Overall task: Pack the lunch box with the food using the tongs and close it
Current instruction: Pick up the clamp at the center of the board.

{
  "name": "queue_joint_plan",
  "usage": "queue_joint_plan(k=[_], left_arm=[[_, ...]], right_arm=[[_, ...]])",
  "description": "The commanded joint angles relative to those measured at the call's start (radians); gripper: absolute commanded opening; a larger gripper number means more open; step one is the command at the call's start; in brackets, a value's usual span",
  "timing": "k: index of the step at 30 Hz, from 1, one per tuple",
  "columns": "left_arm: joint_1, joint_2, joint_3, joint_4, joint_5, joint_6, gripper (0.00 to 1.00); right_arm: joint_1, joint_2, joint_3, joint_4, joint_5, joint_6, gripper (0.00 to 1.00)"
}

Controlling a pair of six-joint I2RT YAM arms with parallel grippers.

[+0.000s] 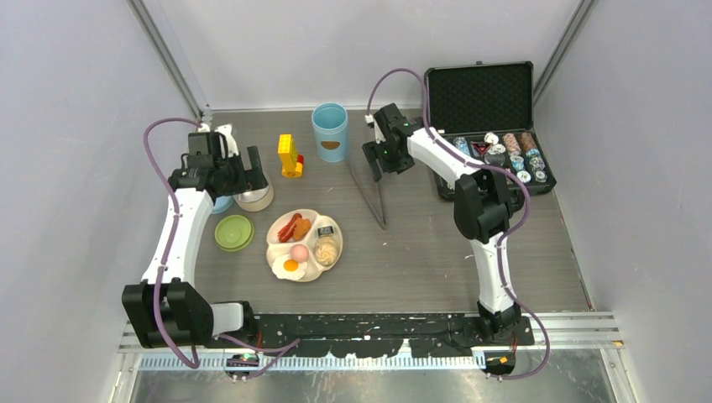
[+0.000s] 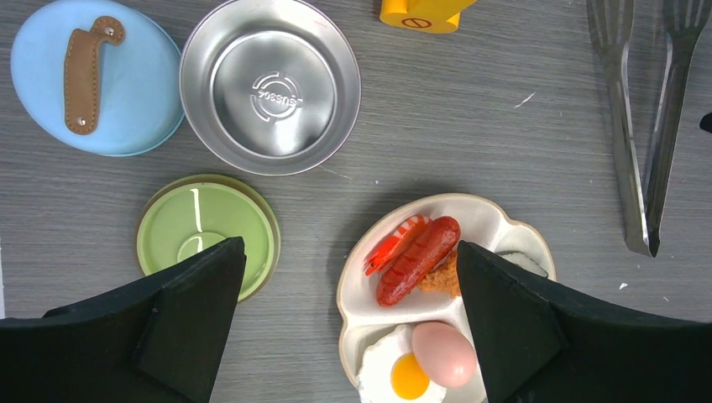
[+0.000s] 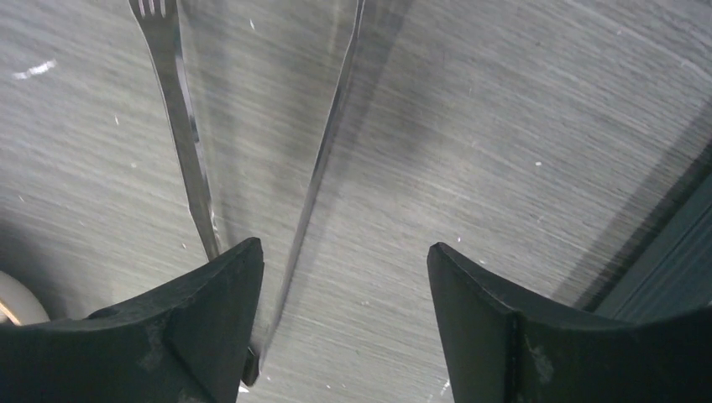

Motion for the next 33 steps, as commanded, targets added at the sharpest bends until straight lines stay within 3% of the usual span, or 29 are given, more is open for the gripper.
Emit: queue_joint_plan(k=[1, 15, 22, 30, 33], left_arm=[[0.004, 0.007, 0.047, 0.014, -0.017, 0.007, 1.00], [0.004, 0.002, 0.047, 0.015, -0.048, -0.010, 1.00], [0.004, 0.033, 0.085, -0.031, -0.041, -0.024, 1.00], [0.004, 0.050, 0.138, -0.083, -0.018, -0.019, 1.00], [0.004, 0.058, 0.188, -0.113, 0.025, 0.008, 1.00]], right_arm=[[0.005, 0.039, 0.104, -0.002, -0.035, 0.070, 0.72], [0.003, 0.194, 0.215, -0.015, -0.010, 0.120, 0.50], [0.003, 0.225, 0.218, -0.015, -0.014, 0.156, 0.31], [-0.006, 0.135, 0.145, -0.025, -0.036, 0.176, 0.01], [-0.028, 0.063, 0.104, -0.024, -0.082, 0.185, 0.00]])
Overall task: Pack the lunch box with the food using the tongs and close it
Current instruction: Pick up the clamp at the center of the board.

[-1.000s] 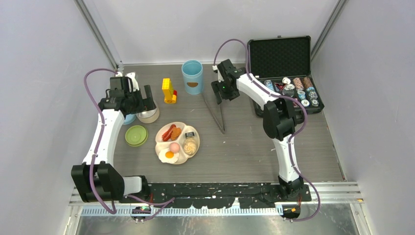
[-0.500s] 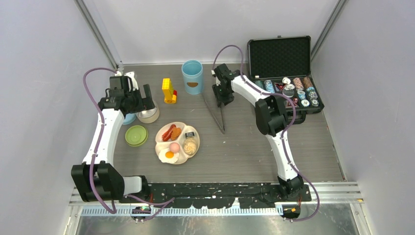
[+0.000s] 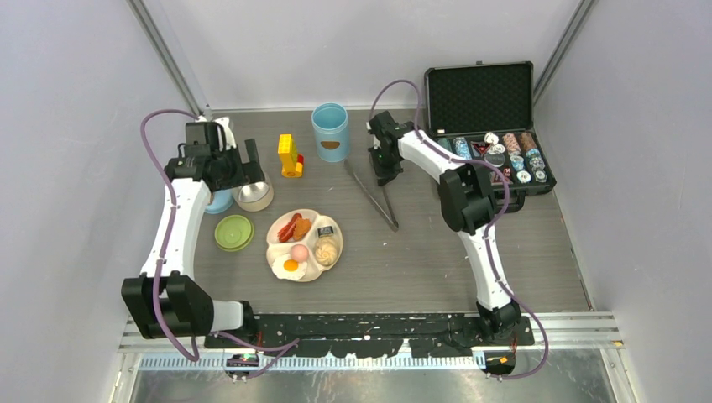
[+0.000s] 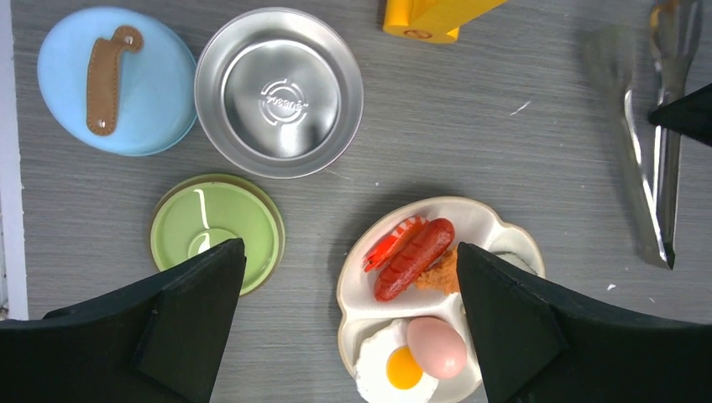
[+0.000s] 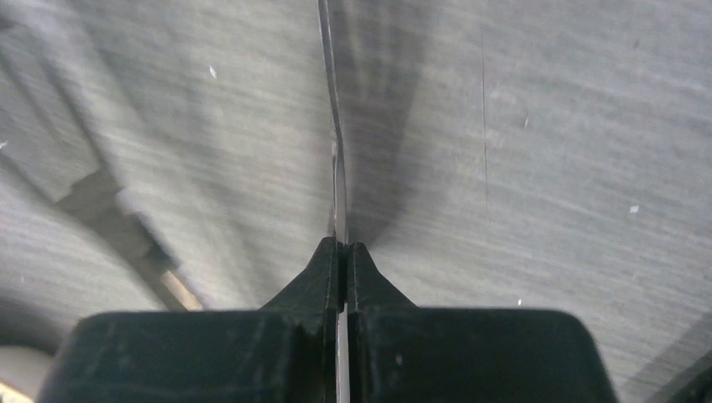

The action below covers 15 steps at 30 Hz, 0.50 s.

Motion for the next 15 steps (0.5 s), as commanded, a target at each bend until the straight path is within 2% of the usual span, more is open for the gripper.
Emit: queue_joint_plan(k=[1, 3, 8, 11, 13, 15], left_arm=[[0.004, 0.004, 0.100, -0.042, 0.064, 0.019, 1.00], [0.004, -0.005, 0.121, -0.039, 0.102, 0.018, 1.00], [0.004, -0.076, 0.119, 0.064, 0.327, 0.073, 1.00], [0.004, -0.098, 0.154, 0.118, 0.409, 0.029, 1.00], [0.003, -0.077, 0.215, 0.102, 0.539, 0.020, 1.00], [0.001, -0.062, 0.236, 0.154, 0.651, -0.088, 1.00]], right_arm=[[-0.031, -0.167, -0.049, -0.011, -0.067, 0.031, 0.01], [-0.061, -0.228, -0.075, 0.013, -0.138, 0.048, 0.01], [-0.138, -0.411, -0.163, 0.197, -0.368, 0.160, 0.00], [-0.147, -0.491, -0.164, 0.315, -0.459, 0.214, 0.01], [-0.148, -0.533, -0.167, 0.425, -0.513, 0.288, 0.00], [-0.148, -0.566, -0.167, 0.547, -0.549, 0.390, 0.00]])
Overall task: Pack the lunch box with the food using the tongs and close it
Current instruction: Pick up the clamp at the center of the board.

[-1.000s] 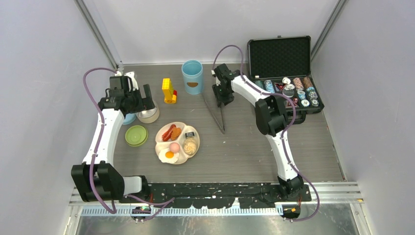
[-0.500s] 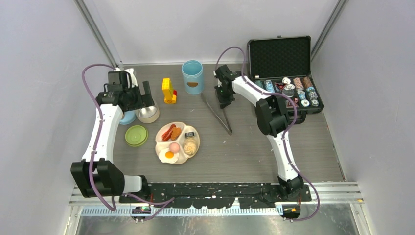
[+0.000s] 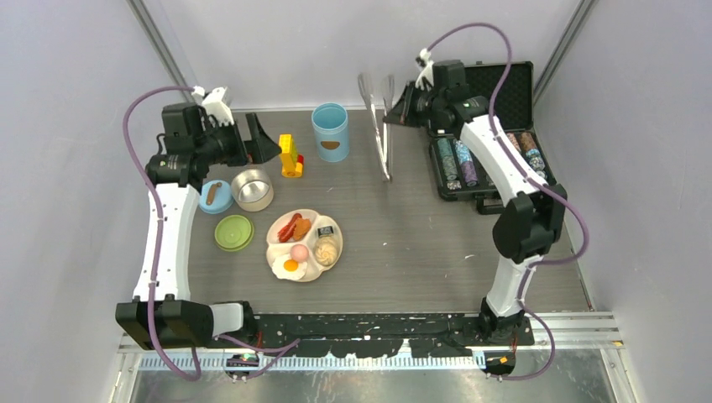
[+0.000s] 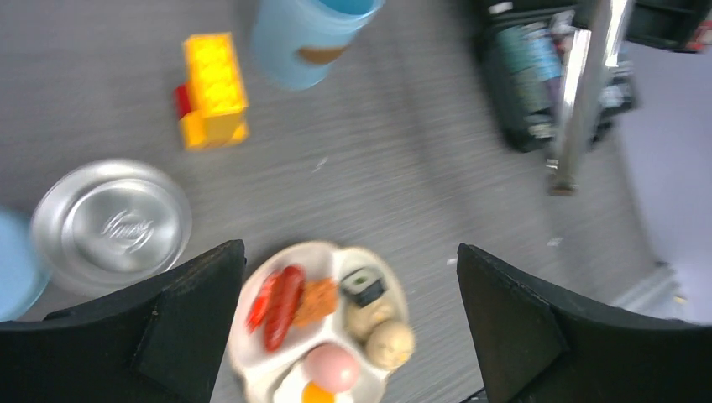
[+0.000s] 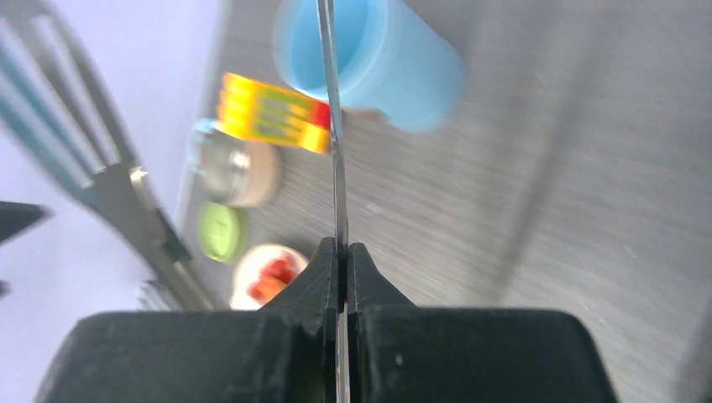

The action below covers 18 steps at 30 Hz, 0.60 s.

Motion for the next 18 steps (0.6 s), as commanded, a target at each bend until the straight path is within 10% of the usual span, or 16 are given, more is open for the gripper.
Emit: queue_joint_plan(k=[1, 11, 18], left_arm=[[0.001, -0.012, 0.071, 0.182, 0.314, -0.168, 1.00], [-0.113, -0.005, -0.129, 0.875, 0.465, -0.703, 1.00], [-0.259, 0.054, -0.191, 1.033, 0.486, -0.835, 1.00]], right_arm=[[0.027, -0.117, 0.010, 0.357, -0.176, 0.262, 0.00], [0.028, -0.118, -0.018, 0.816, -0.233, 0.710, 0.00], [0.048, -0.103, -0.084, 0.986, -0.218, 0.872, 0.00]])
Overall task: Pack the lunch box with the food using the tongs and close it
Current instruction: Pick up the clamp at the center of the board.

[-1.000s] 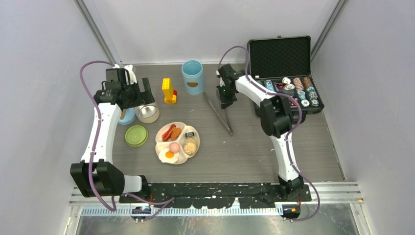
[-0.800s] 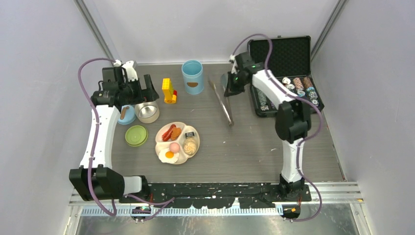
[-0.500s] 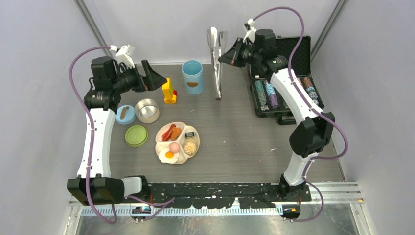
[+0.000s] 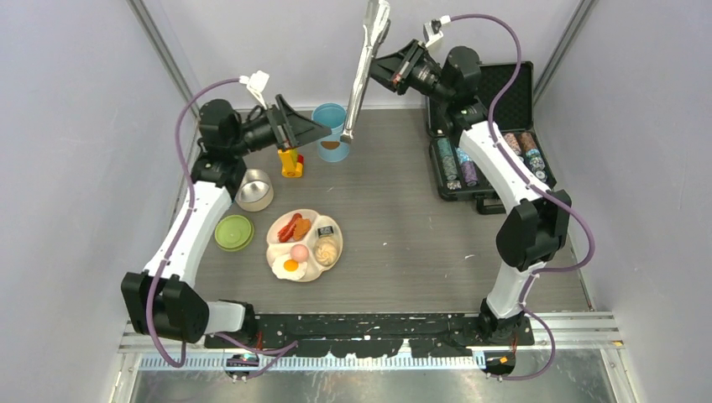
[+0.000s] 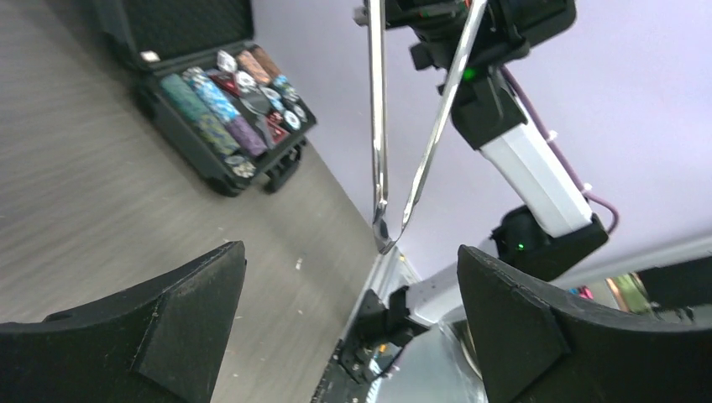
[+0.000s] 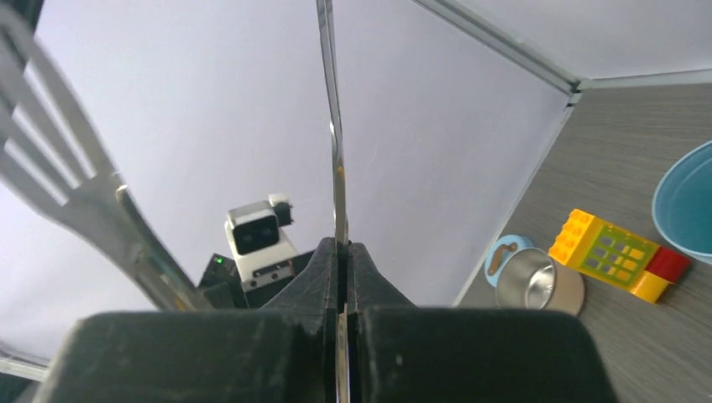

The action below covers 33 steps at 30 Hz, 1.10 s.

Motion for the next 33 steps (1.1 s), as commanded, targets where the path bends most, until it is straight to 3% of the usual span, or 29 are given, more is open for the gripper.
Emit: queue_joint_plan(k=[1, 5, 9, 13, 26, 33], left_arm=[[-0.081, 0.024, -0.032, 0.228, 0.049, -0.166, 1.00], [-0.134, 0.052, -0.065, 0.283, 0.024, -0.240, 1.00], [-0.160, 0.085, -0.101, 0.437, 0.009, -0.361, 0.99], [-0.177, 0.107, -0.098, 0.545, 0.004, -0.435, 0.89], [-0.178, 0.140, -0.103, 0.618, -0.087, -0.572, 0.61], [-0.177, 0.161, -0.119, 0.571, -0.175, -0.597, 0.56]], right_arm=[[0.019, 0.007, -0.019, 0.169, -0.001, 0.126, 0.01], [0.034, 0.004, -0.070, 0.247, 0.000, 0.192, 0.01], [0.065, -0.009, -0.122, 0.303, 0.001, 0.211, 0.01], [0.090, -0.015, -0.165, 0.338, 0.005, 0.215, 0.00], [0.134, -0.042, -0.267, 0.434, 0.024, 0.229, 0.01], [0.134, -0.042, -0.276, 0.400, 0.059, 0.223, 0.00]])
